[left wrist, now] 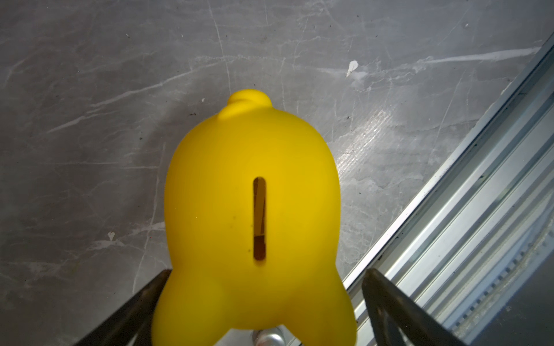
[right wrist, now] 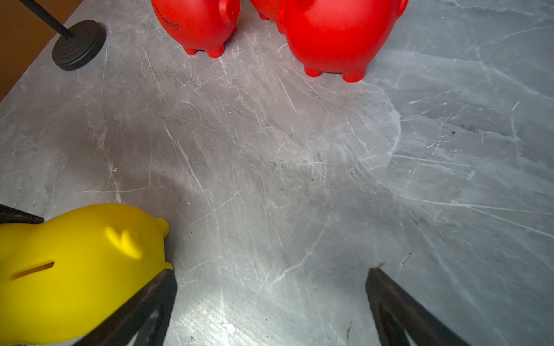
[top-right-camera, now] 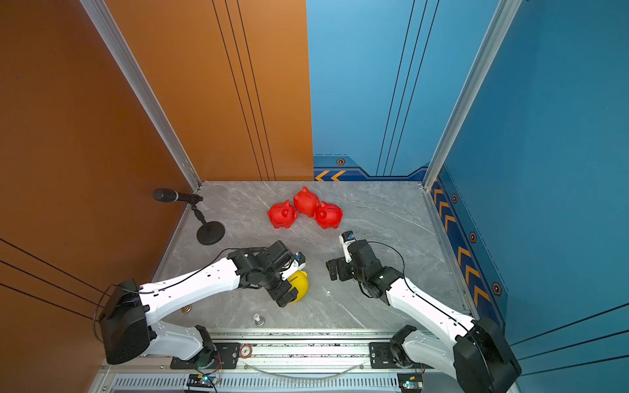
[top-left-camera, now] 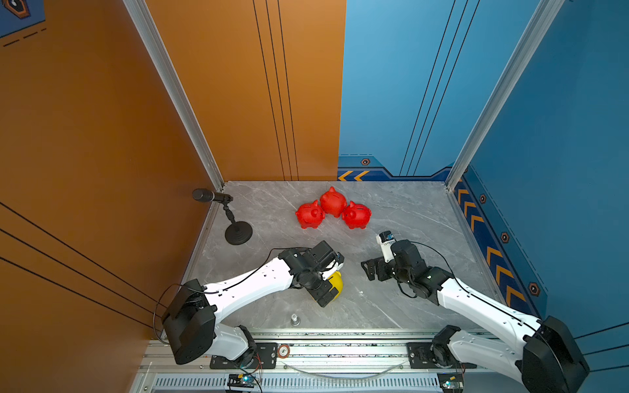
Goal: Open piggy banks
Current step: Adjust the piggy bank at the center of the board.
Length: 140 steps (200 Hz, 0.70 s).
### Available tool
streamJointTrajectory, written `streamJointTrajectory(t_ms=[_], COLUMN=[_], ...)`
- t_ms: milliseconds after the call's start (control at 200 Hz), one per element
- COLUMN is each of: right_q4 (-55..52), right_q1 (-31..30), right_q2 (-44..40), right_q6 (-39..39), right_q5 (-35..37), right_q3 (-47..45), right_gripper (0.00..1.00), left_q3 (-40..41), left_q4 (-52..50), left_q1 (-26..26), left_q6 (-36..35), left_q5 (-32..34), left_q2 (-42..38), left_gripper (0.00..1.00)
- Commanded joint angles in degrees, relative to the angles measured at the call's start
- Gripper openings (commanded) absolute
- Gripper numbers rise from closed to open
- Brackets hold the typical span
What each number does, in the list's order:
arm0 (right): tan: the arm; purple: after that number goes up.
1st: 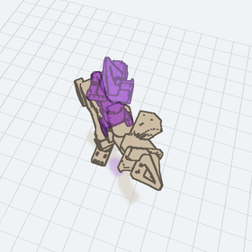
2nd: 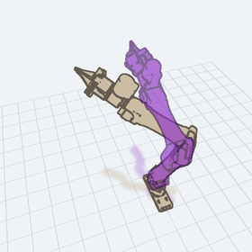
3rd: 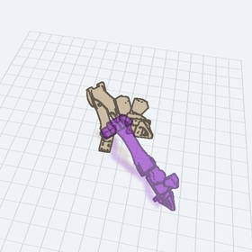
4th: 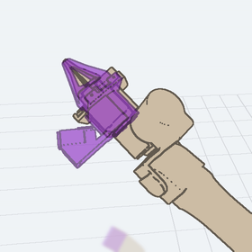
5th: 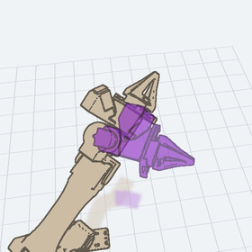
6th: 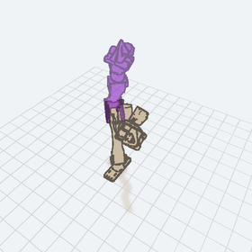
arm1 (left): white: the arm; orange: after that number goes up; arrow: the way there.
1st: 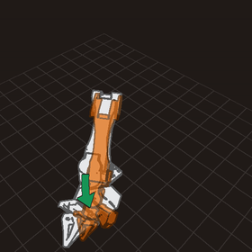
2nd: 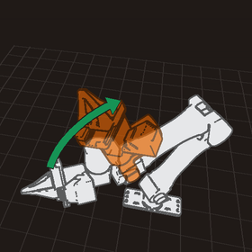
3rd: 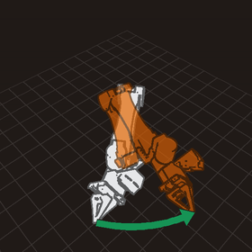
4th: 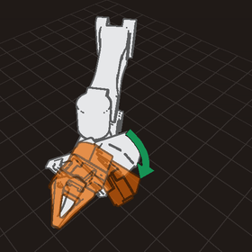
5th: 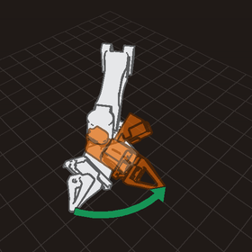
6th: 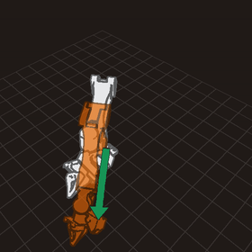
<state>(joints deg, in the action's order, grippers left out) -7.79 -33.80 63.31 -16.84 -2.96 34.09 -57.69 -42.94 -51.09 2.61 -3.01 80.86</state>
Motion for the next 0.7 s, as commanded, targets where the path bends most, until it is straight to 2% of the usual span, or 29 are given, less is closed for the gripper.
streamJointTrajectory(t_ms=[0, 135, 150, 270, 471, 561, 696], right_q4=[0.85, 0.37, 0.28, -0.12, -1.44, -2.91, -5.09], right_q1=[1.35, 2.37, 2.48, 3.84, 8.58, 11.74, 15.1], right_q2=[-1.31, -2.55, -2.69, -3.75, -4.38, -5.07, -6.69], right_q6=[1.03, 1.24, 1.24, 1.06, -3.07, -5.01, -5.91], right_q5=[-1.42, -1.97, -2.03, -2.44, -1.42, -1.11, -2.18], right_q3=[-0.12, 0.03, 0.0, -0.22, 0.14, 0.33, 0.85], right_gripper=[1.0, 1.0, 1.0, 1.0, 1.0, 1.0, 1.0], left_q3=[0.17, -0.87, -0.95, -0.93, -4.22, -4.56, -2.59], left_q4=[-0.65, -0.32, -0.31, 0.22, 5.96, 10.6, 22.13], left_q1=[-0.8, -1.16, -1.21, -1.25, 0.43, 1.2, 3.72], left_q6=[-0.43, -0.41, -0.38, -0.35, 2.0, 4.67, 12.42], left_q5=[2.45, 3.09, 3.28, 1.09, -10.99, -16.62, -27.03], left_q2=[1.11, 1.87, 2.0, 1.89, 0.77, 1.44, 3.89], left_gripper=[0.97, 0.88, 0.83, 0.7, 0.55, 0.53, 0.52])
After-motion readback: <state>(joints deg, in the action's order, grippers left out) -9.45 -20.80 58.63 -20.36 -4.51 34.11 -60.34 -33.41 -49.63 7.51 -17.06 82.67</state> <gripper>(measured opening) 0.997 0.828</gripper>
